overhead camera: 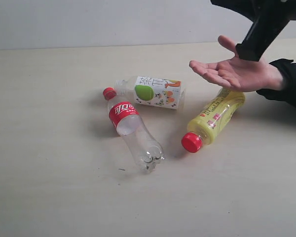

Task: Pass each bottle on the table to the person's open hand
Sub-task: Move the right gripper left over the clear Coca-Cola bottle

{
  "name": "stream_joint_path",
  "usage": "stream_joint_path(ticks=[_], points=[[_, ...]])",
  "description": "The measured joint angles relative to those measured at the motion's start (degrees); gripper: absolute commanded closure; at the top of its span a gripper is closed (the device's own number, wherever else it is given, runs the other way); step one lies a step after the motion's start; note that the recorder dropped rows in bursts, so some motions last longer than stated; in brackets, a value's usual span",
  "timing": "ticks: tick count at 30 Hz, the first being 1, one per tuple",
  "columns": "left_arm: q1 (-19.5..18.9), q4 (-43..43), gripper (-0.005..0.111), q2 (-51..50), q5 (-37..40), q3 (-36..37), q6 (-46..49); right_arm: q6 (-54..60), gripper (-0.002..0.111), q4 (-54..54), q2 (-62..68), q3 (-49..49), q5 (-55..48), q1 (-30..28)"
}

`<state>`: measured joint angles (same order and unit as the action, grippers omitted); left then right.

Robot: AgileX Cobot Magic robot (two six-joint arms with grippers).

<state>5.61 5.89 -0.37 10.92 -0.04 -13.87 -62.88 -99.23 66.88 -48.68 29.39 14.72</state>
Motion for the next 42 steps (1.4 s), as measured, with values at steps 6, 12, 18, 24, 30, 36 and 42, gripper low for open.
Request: stream_joint_path(ticks=[6,12,18,24,30,36,42], points=[[0.0,0.0,0.107,0.0,0.0,0.0,0.0,9.46,0.108,-0.93,3.11,-1.2,-15.67,5.97],[0.0,0.0,0.107,0.0,0.0,0.0,0.0,2.64,0.108,-0.93,8.4,-3.25,-25.22,15.0],[0.0,0.0,0.107,0.0,0.0,0.0,0.0,-15.23,0.106,-0.93,14.51,-8.07,-26.15,20.26],[0.0,0.0,0.107,0.0,0.0,0.0,0.0,-14.07,0.103,-0.93,19.29,-9.32,-26.04,22.49],[0.0,0.0,0.107,0.0,0.0,0.0,0.0,14.32,0.103,-1.03,20.17,-9.7,-40.69,26.44],[0.0,0.0,0.107,0.0,0.0,0.0,0.0,28.75,0.108,1.01,23.72,-11.78,-69.94,27.33],[0.0,0.0,0.107,0.0,0.0,0.0,0.0,36.3,0.108,32.83,25.72,-21.16,-73.88,28.71]])
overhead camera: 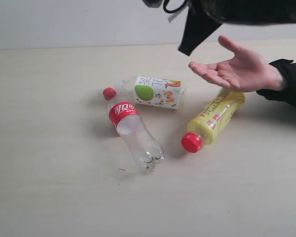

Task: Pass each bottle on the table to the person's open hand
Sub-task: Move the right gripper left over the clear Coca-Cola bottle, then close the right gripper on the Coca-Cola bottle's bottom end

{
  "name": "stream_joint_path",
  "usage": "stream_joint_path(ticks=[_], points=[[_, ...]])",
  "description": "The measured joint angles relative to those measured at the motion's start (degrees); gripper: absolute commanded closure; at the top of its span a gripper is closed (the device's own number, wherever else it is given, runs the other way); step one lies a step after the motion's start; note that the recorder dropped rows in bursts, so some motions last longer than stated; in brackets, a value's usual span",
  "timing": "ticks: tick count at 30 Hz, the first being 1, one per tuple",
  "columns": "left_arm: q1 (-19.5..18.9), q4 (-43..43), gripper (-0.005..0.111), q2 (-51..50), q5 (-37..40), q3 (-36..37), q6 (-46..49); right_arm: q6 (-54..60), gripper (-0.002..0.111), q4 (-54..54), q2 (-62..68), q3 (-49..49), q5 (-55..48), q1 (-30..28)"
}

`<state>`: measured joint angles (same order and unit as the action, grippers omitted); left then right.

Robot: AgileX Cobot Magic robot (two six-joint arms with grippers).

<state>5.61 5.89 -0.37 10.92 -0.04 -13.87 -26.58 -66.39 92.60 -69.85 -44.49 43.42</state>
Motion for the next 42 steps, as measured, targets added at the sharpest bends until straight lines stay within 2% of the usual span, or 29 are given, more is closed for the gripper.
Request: stream_joint_path(ticks=[2,6,9,11,14,16,19,24,28,33,42], points=[[0.0,0.0,0.107,0.0,0.0,0.0,0.0,6.2,0.108,14.6,1.21,-4.44,-1.92,0.0],[0.0,0.0,0.107,0.0,0.0,0.0,0.0,15.99,0.108,36.56,4.03,-11.43,-6.44,0.09],[0.0,0.0,0.107,0.0,0.0,0.0,0.0,19.67,0.106,47.61,6.66,-14.4,-8.41,0.09],[0.0,0.0,0.107,0.0,0.0,0.0,0.0,20.45,0.097,51.35,8.38,-15.02,-8.79,0.13],[0.0,0.0,0.107,0.0,0.0,0.0,0.0,20.97,0.078,54.87,11.68,-15.29,-9.08,0.13],[0.0,0.0,0.107,0.0,0.0,0.0,0.0,20.97,0.061,56.35,13.97,-15.29,-9.08,0.13],[0.0,0.0,0.107,0.0,0.0,0.0,0.0,21.02,0.044,57.46,17.16,-15.29,-8.22,0.13],[0.0,0.0,0.107,0.0,0.0,0.0,0.0,19.78,0.04,57.22,19.91,-15.34,-4.81,0.13],[0.0,0.0,0.107,0.0,0.0,0.0,0.0,19.88,0.032,61.37,22.75,-16.13,-6.87,0.13],[0.0,0.0,0.107,0.0,0.0,0.0,0.0,23.0,0.032,67.39,27.35,-17.74,-8.84,0.13],[0.0,0.0,0.107,0.0,0.0,0.0,0.0,23.22,0.032,67.64,31.18,-18.84,-4.94,0.13]])
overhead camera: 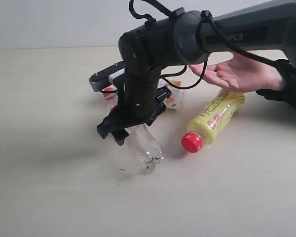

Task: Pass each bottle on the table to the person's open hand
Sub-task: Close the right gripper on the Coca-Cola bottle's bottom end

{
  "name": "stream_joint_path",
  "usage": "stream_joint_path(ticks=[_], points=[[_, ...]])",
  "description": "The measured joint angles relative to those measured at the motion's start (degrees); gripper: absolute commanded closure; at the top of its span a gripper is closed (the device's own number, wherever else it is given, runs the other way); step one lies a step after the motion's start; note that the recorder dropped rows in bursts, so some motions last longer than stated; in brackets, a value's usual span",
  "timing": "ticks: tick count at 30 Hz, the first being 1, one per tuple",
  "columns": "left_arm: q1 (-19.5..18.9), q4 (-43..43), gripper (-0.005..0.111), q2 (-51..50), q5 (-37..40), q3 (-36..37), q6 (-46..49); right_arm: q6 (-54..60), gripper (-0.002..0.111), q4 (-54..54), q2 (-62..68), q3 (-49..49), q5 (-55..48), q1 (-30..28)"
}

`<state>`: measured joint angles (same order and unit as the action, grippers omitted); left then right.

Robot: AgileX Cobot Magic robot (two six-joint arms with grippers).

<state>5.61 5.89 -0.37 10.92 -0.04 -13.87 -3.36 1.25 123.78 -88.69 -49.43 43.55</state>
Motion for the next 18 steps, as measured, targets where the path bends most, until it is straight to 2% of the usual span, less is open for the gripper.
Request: stream_joint_path(ticks=[8,12,18], points=[[0.0,0.0,0.107,0.0,0.0,0.0,0.0,0.0,0.033,0.0,1.4,0.0,1.48,0.0],[0.0,0.0,0.107,0.0,0.0,0.0,0.0,0.0,0.037,0.13,1.4,0.0,2.26,0.0],[0.0,0.0,0.107,0.0,0.0,0.0,0.0,-0.69,0.038,0.37,2.23,0.0,2.62,0.0]])
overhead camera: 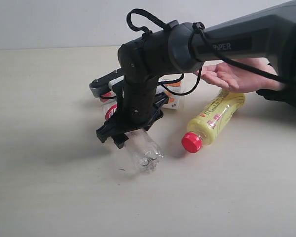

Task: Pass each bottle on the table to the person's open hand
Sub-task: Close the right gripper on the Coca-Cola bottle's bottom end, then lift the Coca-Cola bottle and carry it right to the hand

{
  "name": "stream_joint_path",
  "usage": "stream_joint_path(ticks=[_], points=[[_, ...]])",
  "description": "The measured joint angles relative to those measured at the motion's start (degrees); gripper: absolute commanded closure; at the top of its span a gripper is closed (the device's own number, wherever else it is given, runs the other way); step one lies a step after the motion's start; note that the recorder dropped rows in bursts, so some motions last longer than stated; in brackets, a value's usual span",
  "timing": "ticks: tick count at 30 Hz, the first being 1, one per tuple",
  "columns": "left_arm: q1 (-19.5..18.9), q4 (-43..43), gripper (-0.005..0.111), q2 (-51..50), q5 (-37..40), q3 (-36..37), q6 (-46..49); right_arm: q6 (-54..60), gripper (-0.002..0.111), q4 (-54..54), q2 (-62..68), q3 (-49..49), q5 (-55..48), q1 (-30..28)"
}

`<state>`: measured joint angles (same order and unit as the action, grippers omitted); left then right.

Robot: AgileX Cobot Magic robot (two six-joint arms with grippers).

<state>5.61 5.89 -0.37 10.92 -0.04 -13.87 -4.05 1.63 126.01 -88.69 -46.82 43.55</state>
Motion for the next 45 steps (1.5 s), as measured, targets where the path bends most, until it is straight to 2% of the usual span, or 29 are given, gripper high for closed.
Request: stream_joint_path(ticks=[4,7,22,26,33,38,40,45], points=[[0.0,0.0,0.107,0.0,0.0,0.0,0.0,-0.34,0.037,0.0,0.0,0.0,0.0,0.0],[0.0,0.0,0.107,0.0,0.0,0.0,0.0,-0.45,0.033,0.0,0.0,0.0,0.0,0.0],[0.0,0.0,0.107,0.0,0.0,0.0,0.0,-0.57,0.033,0.0,0.0,0.0,0.14,0.0],[0.0,0.0,0.107,0.0,0.0,0.0,0.0,-0.57,0.046,0.0,0.0,0.0,0.01,0.0],[0.0,0.0,0.107,0.0,0.0,0.0,0.0,-0.57,0.082,0.0,0.0,0.0,0.01,0.0],[0.0,0.0,0.107,0.0,0.0,0.0,0.0,-0.57,0.103,0.0,-0.25,-0.1,-0.83,0.0],[0.0,0.0,0.107,0.0,0.0,0.0,0.0,-0.57,0.108,0.0,-0.68,-0.1,-1.35,0.0],[0.0,0.0,0.107,0.0,0.0,0.0,0.0,-0.57,0.108,0.0,-4.01,-0.1,-1.77,0.0]])
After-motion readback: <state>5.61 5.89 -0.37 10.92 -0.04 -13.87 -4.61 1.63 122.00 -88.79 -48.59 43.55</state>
